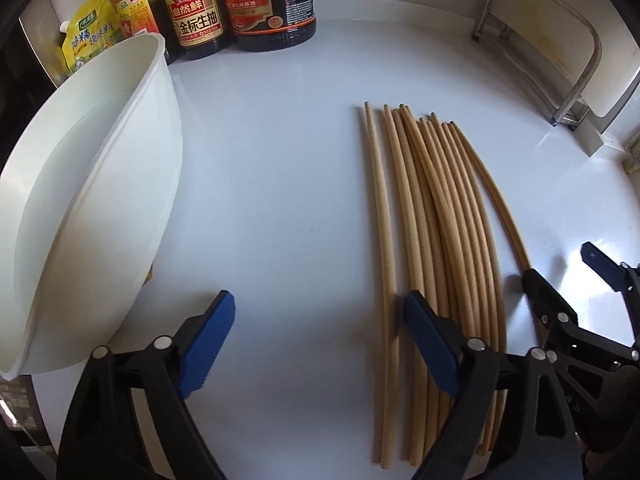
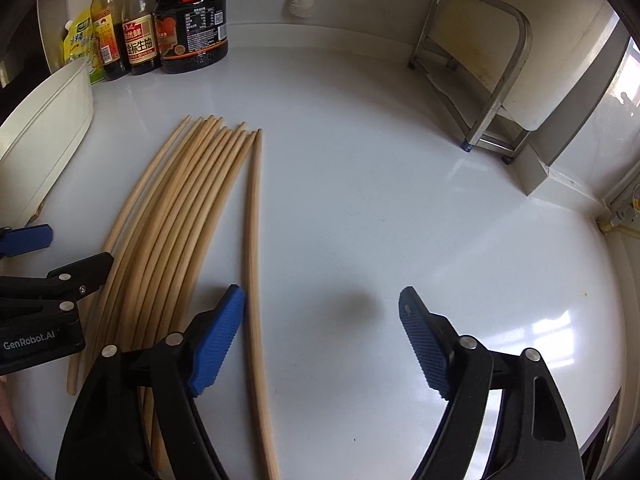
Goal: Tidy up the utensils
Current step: 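Move both tools down toward the bundle of wooden chopsticks, then close the left tool on one chopstick while the right tool closes on another, then carry both held chopsticks up and over the white basin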
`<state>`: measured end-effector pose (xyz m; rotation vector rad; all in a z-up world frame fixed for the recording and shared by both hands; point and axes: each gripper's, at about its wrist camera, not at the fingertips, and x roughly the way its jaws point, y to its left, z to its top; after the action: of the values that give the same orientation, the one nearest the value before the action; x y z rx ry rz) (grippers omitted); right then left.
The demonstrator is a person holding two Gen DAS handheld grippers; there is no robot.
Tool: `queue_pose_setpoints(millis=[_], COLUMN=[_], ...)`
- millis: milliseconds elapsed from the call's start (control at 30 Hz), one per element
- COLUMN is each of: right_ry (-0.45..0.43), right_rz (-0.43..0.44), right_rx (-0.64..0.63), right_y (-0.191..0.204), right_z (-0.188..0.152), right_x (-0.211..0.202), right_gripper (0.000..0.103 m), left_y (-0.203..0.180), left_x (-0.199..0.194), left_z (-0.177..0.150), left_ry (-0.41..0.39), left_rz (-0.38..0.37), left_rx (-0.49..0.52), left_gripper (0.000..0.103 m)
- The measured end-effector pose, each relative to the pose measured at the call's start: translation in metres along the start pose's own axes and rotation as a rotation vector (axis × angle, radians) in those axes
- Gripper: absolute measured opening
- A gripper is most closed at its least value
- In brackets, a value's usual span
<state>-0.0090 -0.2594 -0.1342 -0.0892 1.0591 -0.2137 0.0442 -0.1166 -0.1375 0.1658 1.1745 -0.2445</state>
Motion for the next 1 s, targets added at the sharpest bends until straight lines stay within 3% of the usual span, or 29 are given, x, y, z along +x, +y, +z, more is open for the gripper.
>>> queue_pose_setpoints(millis=[67,133,200,267,500,700,867,1000], right_ry=[0.003,0.011,0.020,0.022,0.050,0.047,0.006,-0.044], right_rz=[0.037,0.083,0.107,0.105,0.161,0.192,0.208,0.236], right_rx=[-0.021,-0.036,-0.057,-0.073,0.010,0.097,0.119,0.112], right_y=[0.004,0.008,0.014,0.019,0.008,-0.003,0.002,0.021], right_z=[0.002,0.004,0.006,0.006,0.004,0.009,0.029,0.053], right_x=[0.000,-0.001,-0.001,-0.001,-0.004,-0.022,-0.051,-0.075], right_gripper=[0.054,0.028,0.011,0.007,0.006,0.006,0.006,0.006], left_y=[-0.003,-0.008,-0.014,-0.017,-0.009,-0.003,0.008,0.034], left_x=[-0.002,-0.005,-0.008,-0.009,-0.012,-0.038,-0.074,-0.104], left_z=[0.001,0.002,0.002,0.002,0.002,0.006,0.019,0.034], left_ry=[-0.009,-0.015,-0.017,-0.010,0.018,-0.004,-0.067,-0.133], left_rz=[-0.007,-0.018,-0.027,-0.038,-0.083,-0.126,-0.166,-0.151], left_rx=[0.018,0.034,0.050,0.061,0.038,0.041,0.048,0.031], left_gripper=[0.068,0.053,0.023,0.007,0.007,0.007,0.007,0.007])
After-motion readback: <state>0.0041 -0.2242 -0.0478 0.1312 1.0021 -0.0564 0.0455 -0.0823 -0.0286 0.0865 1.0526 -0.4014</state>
